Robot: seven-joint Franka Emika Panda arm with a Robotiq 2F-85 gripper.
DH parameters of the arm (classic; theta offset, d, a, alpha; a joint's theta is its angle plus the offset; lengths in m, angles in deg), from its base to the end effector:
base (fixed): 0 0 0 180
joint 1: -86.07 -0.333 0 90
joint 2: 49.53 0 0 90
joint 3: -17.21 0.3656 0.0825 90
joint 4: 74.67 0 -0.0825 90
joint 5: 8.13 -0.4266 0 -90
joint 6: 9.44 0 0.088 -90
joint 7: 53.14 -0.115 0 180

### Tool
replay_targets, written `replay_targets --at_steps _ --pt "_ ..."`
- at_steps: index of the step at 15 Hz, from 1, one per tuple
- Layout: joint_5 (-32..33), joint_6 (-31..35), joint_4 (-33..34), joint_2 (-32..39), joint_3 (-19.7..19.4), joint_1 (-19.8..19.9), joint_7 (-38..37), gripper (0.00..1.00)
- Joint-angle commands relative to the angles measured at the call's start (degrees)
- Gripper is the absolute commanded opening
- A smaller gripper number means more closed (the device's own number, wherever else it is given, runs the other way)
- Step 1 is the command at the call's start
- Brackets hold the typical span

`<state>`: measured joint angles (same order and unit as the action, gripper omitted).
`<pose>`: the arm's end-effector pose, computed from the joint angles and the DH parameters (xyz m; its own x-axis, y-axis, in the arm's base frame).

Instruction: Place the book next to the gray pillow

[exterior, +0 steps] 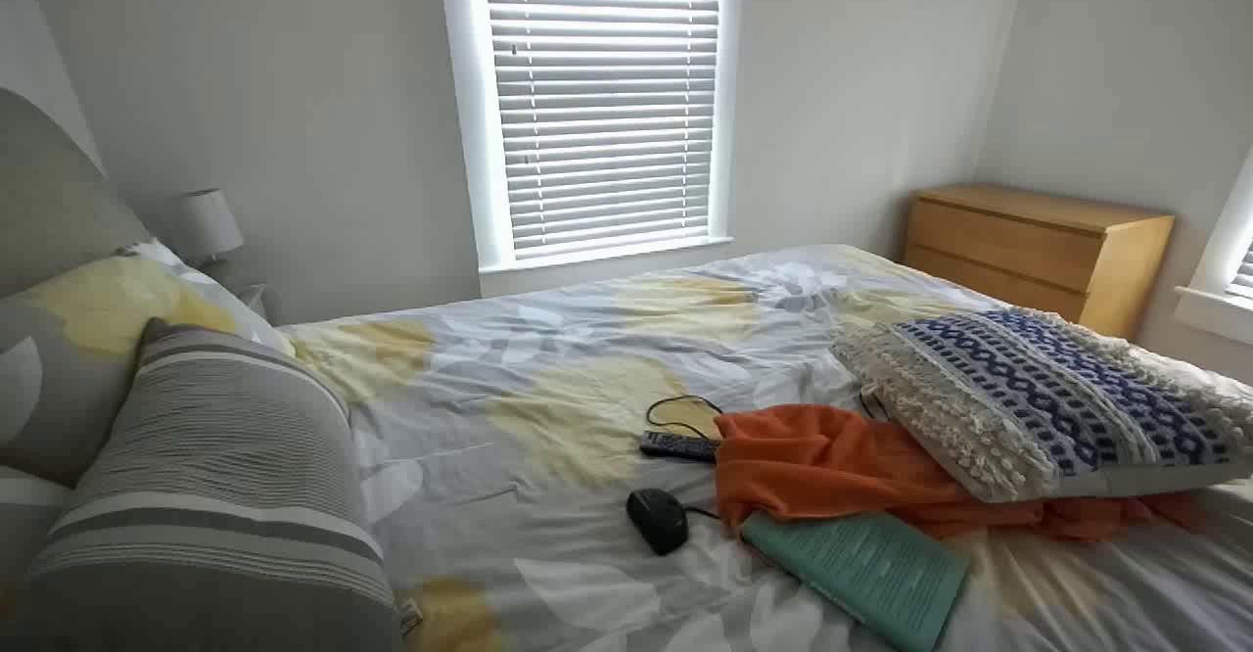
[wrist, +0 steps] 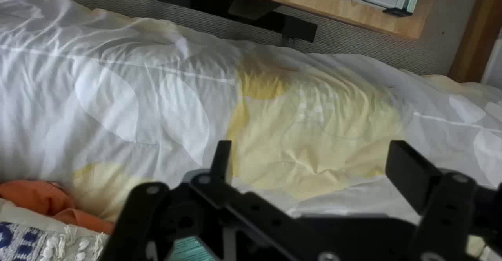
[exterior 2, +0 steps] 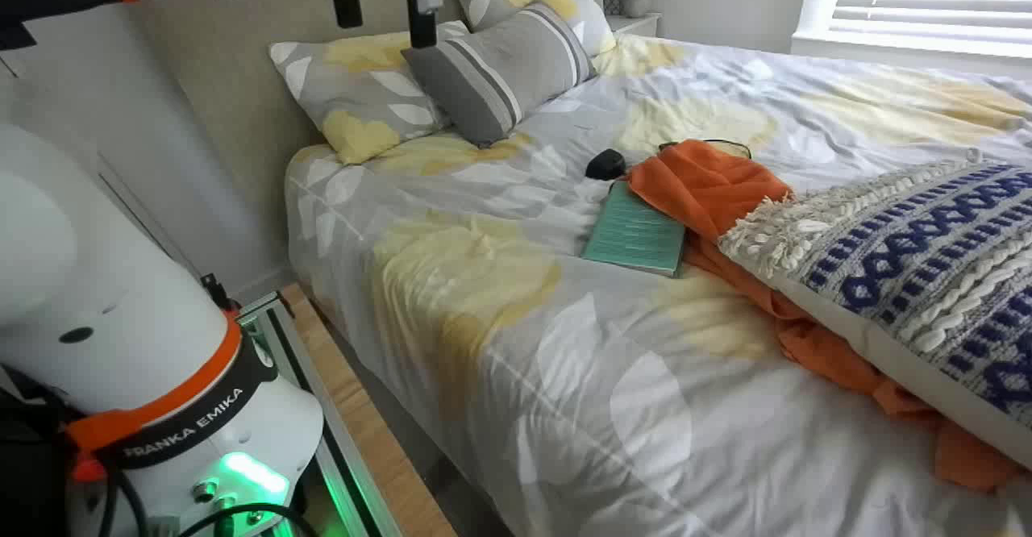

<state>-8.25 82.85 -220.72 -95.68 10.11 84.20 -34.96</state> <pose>0.2993 -0.0331 0.5262 0.9572 0.2714 -0.1005 0.2580 -0.9575 -0.1290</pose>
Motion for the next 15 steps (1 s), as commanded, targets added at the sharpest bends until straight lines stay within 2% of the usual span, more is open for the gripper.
replay_targets --at_steps 1,14,15 --pt "0.04 -0.1 0.1 0.03 -0.06 -0.1 -0.08 1.0" --pt "0.04 -0.1 0.1 0.03 -0.06 -0.1 -0.08 1.0" --pt "0.78 3.29 -0.62 2.8 0.44 0.3 -1.24 1.0"
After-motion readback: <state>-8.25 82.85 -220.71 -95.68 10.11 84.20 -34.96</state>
